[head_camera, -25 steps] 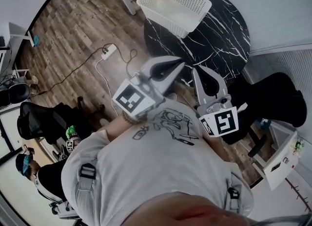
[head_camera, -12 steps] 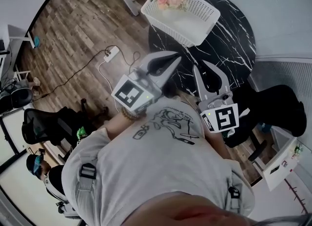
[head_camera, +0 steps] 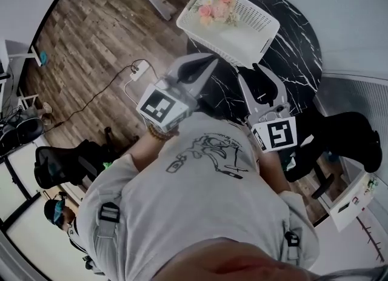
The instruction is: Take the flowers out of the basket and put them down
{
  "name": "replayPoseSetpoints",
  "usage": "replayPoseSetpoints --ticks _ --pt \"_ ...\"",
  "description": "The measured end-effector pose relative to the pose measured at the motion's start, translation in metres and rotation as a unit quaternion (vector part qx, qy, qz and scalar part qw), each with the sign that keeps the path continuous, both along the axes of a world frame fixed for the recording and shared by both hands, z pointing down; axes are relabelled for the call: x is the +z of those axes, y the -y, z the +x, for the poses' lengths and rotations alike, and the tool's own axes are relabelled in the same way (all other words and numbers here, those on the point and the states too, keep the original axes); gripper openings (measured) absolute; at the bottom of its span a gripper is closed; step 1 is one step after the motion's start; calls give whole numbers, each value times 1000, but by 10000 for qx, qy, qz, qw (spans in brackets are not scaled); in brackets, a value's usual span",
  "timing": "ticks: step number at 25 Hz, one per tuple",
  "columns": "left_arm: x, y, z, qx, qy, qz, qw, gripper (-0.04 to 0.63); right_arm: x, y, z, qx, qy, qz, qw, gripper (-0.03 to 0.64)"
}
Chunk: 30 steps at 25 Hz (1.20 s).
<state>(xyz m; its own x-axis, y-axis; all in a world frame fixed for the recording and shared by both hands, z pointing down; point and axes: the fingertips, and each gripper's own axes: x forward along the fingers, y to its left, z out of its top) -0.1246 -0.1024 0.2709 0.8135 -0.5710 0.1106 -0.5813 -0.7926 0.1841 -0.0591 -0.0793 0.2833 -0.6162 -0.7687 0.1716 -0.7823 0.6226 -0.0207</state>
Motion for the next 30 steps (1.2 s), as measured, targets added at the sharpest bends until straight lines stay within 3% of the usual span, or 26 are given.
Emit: replayPoseSetpoints --ticks 9,30 --pt "32 73 -26 -167 256 -98 9995 2 54 70 -5 -24 -390 -203 9990 276" --pt "151 205 -57 -329 1067 -437 9928 2 174 208 -17 -216 -744 -730 9943 461"
